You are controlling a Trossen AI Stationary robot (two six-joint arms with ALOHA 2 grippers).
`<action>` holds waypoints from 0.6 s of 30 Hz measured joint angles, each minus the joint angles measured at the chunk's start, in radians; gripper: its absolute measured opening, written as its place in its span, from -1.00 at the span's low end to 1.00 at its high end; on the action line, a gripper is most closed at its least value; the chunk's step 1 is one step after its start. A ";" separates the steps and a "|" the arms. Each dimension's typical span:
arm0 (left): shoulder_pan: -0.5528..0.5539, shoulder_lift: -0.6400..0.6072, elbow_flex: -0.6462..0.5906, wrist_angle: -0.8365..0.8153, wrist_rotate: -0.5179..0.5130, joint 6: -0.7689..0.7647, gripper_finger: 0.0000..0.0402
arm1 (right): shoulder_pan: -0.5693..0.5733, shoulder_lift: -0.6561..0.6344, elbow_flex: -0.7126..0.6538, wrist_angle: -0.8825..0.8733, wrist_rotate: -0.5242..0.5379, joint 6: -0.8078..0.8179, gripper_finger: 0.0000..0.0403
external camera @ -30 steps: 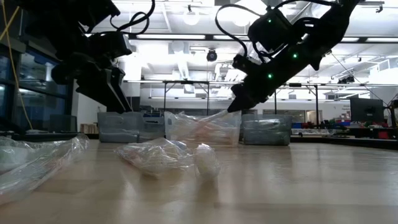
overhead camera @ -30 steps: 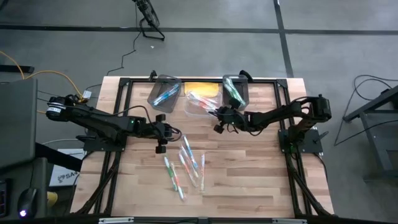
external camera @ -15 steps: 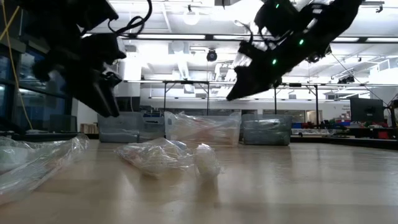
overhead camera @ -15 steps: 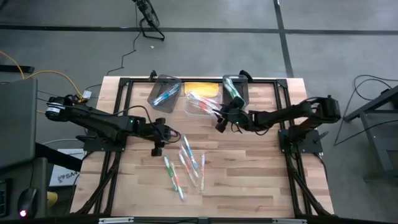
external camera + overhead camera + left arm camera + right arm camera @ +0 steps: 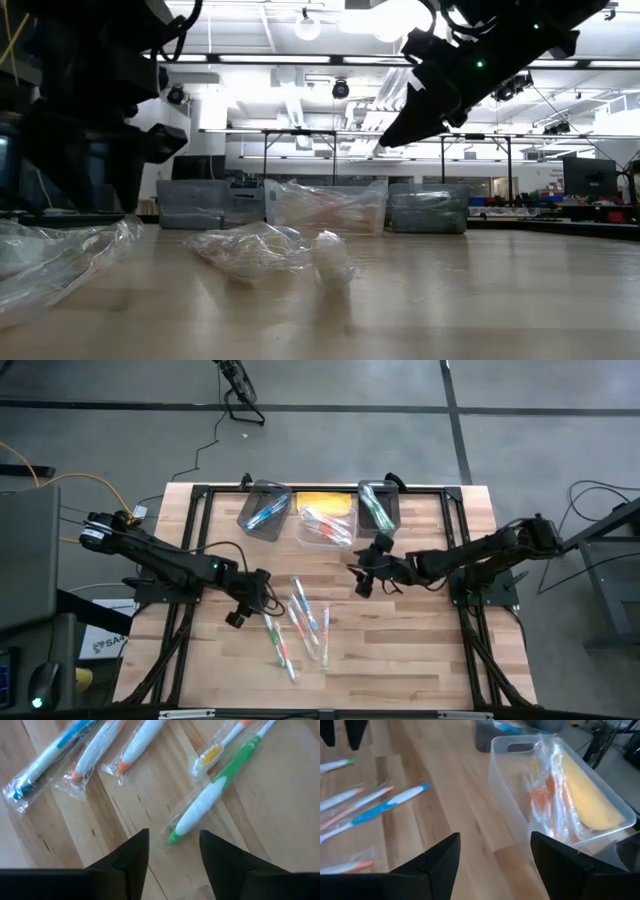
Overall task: Pick & Place Toothbrushes
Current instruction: Put the green toothbrush into the right black bin
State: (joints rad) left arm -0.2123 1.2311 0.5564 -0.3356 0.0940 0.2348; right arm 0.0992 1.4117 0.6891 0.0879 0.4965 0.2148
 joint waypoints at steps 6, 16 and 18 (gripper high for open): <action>-0.004 0.009 0.000 0.004 0.020 0.033 0.08 | 0.020 0.000 0.000 -0.015 0.002 0.029 0.16; -0.063 0.137 0.000 0.070 -0.028 0.076 -0.11 | 0.033 0.000 0.000 -0.059 0.002 0.087 0.16; -0.063 0.148 0.001 0.071 -0.025 0.075 -0.18 | 0.038 0.000 0.000 -0.059 0.001 0.100 0.16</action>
State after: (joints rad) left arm -0.2752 1.3789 0.5571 -0.2645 0.0690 0.3099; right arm 0.1373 1.4117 0.6891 0.0286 0.4976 0.3143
